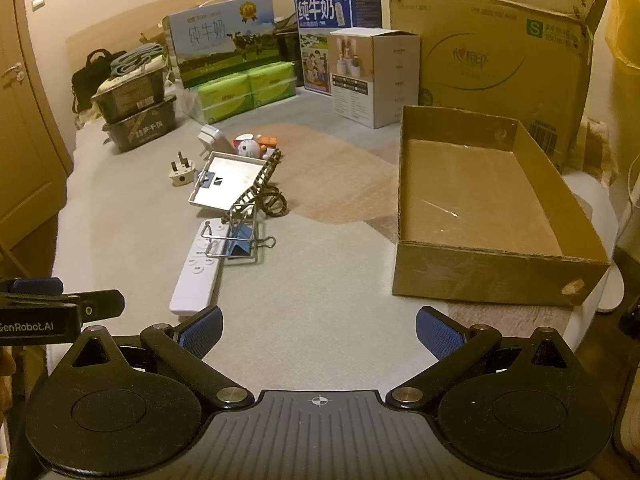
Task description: Organize rigid objects
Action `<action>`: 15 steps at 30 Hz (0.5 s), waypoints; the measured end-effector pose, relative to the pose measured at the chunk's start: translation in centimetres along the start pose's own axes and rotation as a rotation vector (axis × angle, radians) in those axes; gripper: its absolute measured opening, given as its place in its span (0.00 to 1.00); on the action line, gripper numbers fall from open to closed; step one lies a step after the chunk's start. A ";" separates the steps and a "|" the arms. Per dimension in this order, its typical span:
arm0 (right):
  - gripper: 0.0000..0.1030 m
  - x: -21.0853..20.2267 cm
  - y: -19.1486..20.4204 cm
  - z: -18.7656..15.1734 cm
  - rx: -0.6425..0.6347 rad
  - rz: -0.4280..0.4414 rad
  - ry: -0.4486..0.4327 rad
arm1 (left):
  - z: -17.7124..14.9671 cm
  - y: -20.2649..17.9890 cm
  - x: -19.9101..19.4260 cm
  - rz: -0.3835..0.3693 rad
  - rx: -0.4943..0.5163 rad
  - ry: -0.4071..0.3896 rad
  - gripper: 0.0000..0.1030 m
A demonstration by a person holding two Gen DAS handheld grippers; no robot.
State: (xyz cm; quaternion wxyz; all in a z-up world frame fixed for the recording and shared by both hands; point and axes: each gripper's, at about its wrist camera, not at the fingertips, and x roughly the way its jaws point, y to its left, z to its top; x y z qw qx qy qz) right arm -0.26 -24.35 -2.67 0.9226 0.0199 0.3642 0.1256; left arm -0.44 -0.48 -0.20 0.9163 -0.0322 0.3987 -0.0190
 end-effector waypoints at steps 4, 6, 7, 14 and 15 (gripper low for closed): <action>0.99 0.0 -0.1 0.0 0.003 0.000 0.000 | 0.0 -0.2 0.0 -0.006 0.005 0.001 0.92; 0.99 0.0 -0.1 0.0 0.005 0.001 -0.001 | -0.1 -0.3 0.0 -0.007 0.007 0.002 0.92; 0.99 0.0 -0.1 0.0 0.005 0.001 0.000 | -0.1 -0.3 0.0 -0.007 0.007 0.001 0.92; 0.99 0.0 -0.1 0.0 0.003 0.001 -0.001 | -0.1 -0.3 0.0 -0.006 0.007 0.001 0.92; 0.99 0.0 -0.1 0.0 0.003 0.001 -0.001 | -0.1 -0.3 0.0 -0.006 0.006 0.002 0.92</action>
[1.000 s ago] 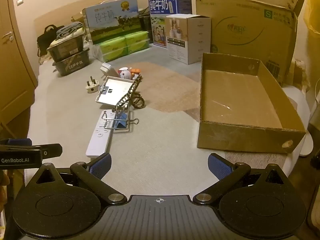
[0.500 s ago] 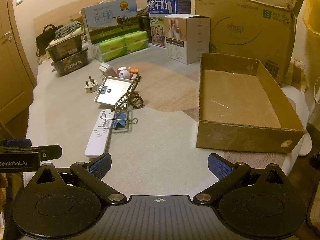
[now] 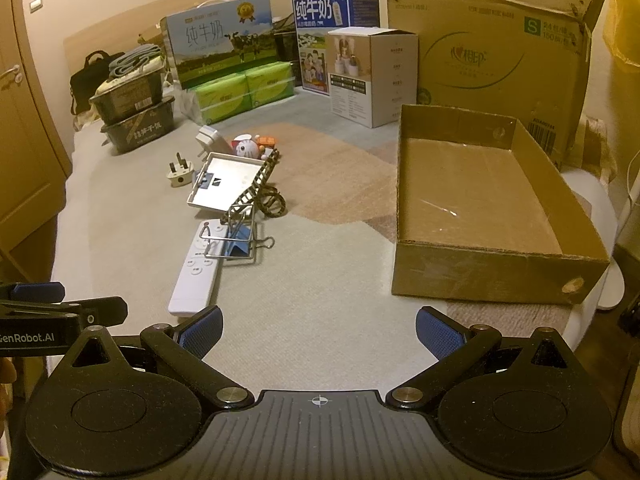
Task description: Organize rigid objects
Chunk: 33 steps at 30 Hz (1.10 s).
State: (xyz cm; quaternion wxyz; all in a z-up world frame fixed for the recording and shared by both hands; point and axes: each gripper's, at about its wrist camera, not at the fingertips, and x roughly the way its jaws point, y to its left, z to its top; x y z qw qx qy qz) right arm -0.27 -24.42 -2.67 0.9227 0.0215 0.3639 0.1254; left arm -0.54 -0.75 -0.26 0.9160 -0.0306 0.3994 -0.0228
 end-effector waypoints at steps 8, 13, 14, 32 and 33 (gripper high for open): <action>0.99 0.1 0.0 0.0 0.001 0.001 0.002 | 0.0 0.1 0.1 0.000 -0.001 0.002 0.92; 0.99 0.1 0.0 0.0 0.001 0.002 0.001 | 0.0 0.1 0.0 0.001 -0.001 0.002 0.92; 0.99 0.1 0.0 0.0 0.001 0.002 0.002 | 0.0 0.1 0.0 0.000 -0.001 0.002 0.92; 0.99 0.3 0.0 -0.2 0.002 0.005 0.006 | 0.1 0.6 0.1 0.016 -0.004 0.005 0.92; 0.99 0.5 0.0 -0.3 0.004 0.006 0.007 | 0.1 0.6 0.2 0.020 -0.005 0.006 0.92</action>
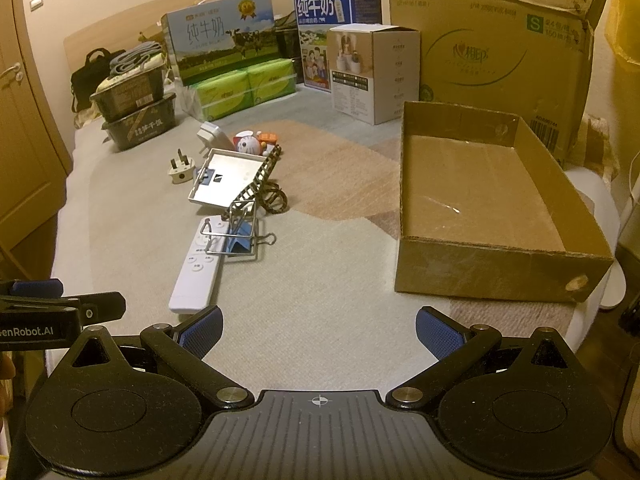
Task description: Organize rigid objects
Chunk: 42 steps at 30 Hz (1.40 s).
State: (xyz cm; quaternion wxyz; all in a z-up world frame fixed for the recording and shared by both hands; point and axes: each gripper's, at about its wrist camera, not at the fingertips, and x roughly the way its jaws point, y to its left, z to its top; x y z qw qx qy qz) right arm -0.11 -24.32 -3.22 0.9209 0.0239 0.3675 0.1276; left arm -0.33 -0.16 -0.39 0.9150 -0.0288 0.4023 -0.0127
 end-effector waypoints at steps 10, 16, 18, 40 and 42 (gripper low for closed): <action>0.99 1.7 -1.0 -0.5 -0.007 -0.003 -0.016 | 0.6 -0.9 2.8 0.023 -0.005 0.016 0.88; 0.99 3.0 -1.9 -0.5 -0.002 -0.001 -0.011 | 1.5 -2.1 5.8 0.019 0.007 0.021 0.87; 0.99 3.3 -2.2 -0.5 0.000 0.002 -0.012 | 1.8 -2.5 6.8 0.013 0.012 0.022 0.86; 0.99 5.8 -1.4 0.1 -0.043 0.031 0.007 | 2.1 -2.2 10.9 -0.014 0.108 0.051 0.34; 0.99 5.8 -0.9 0.2 -0.051 0.044 0.000 | 2.1 -1.5 10.7 -0.015 0.113 0.054 0.34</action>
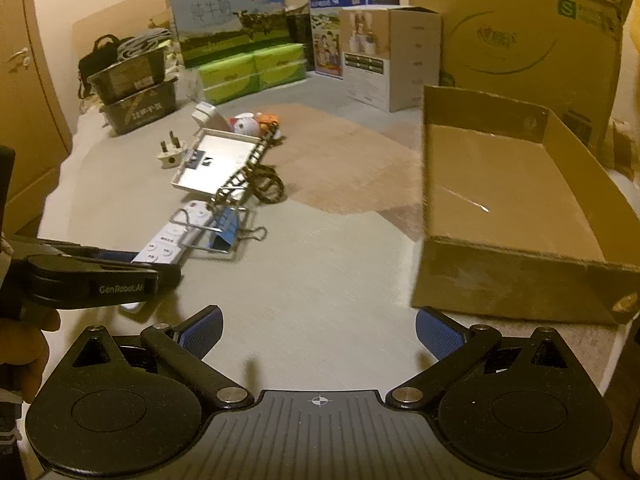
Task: Organize rigid objects
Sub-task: 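Lower the left tool onto the white remote control and close it, then grasp the wire stand with the right tool while the left tool holds the remote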
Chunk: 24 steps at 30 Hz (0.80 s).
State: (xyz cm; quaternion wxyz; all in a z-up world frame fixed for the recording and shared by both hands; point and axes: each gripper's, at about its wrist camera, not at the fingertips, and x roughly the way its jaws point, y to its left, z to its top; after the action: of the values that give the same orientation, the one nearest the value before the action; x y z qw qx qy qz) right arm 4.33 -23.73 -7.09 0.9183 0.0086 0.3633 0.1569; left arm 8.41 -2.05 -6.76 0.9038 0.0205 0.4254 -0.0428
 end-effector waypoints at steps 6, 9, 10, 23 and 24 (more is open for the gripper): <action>0.99 0.9 1.4 0.7 -0.006 0.057 -0.013 | -0.9 2.9 -0.9 0.042 0.008 -0.001 0.34; 0.99 1.9 2.7 1.4 -0.007 0.096 -0.022 | -1.2 4.2 -1.2 0.043 -0.002 -0.009 0.34; 0.99 2.3 3.2 1.7 -0.009 0.106 -0.027 | -1.2 4.5 -1.2 0.039 -0.007 -0.014 0.34; 0.83 7.8 7.2 4.5 -0.024 0.110 -0.037 | -1.5 6.4 -0.8 0.006 -0.017 -0.063 0.35; 0.82 8.1 7.4 4.5 -0.028 0.110 -0.033 | -1.6 6.4 -0.8 0.006 -0.017 -0.067 0.35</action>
State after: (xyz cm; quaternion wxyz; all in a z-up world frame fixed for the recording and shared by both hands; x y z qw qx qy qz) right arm 10.84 -13.87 -8.15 0.9143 0.0184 0.3448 0.2119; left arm 7.29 4.52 -7.13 0.9178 0.0127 0.3950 -0.0375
